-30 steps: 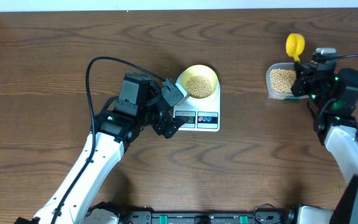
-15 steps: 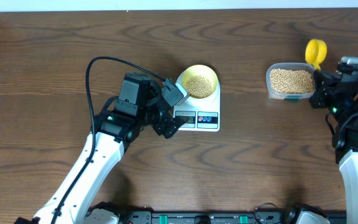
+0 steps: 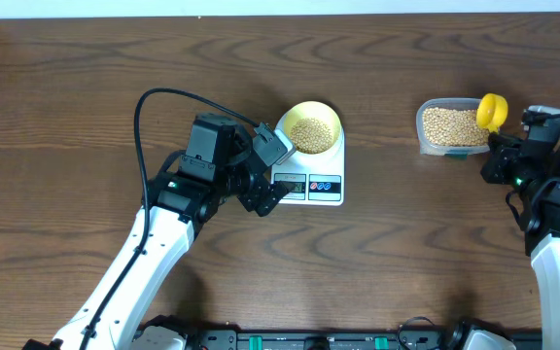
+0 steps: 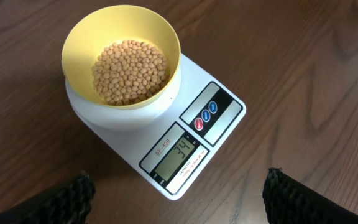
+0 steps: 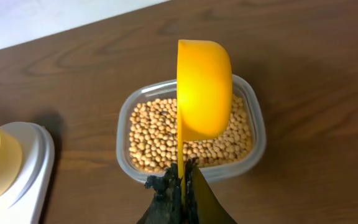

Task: Scoop item into bowl and weigh 50g on scale
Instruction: 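Lower the scoop into the soybean tub with the right gripper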

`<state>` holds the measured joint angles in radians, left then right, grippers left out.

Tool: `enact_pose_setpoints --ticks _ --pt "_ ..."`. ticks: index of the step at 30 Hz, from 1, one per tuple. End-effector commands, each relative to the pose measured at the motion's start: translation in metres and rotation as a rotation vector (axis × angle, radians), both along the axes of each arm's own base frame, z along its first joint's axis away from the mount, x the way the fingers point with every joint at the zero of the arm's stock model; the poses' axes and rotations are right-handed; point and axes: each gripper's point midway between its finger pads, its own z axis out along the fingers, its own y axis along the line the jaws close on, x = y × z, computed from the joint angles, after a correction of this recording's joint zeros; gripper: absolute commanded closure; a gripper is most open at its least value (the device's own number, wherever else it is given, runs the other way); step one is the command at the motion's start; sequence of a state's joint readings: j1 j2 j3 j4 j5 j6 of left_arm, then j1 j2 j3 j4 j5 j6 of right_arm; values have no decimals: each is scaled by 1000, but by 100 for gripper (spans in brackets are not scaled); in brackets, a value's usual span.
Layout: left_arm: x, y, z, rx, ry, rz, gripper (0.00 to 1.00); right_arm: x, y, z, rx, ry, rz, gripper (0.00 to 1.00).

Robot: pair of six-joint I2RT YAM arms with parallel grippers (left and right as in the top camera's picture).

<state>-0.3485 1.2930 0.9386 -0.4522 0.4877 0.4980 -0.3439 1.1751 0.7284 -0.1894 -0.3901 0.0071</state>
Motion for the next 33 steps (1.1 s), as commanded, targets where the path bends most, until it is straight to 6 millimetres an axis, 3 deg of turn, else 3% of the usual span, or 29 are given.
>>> enact_pose_setpoints --ticks 1,9,24,33 --pt "0 3 0 6 -2 7 12 2 -7 -3 5 16 -38 99" --pt "0 3 0 6 -2 7 12 -2 -6 -24 55 96 -54 99" --pt "0 3 0 6 -2 7 11 -3 -20 -32 -2 122 -109 99" --pt "0 3 0 6 -2 7 11 11 -22 -55 10 148 -95 99"
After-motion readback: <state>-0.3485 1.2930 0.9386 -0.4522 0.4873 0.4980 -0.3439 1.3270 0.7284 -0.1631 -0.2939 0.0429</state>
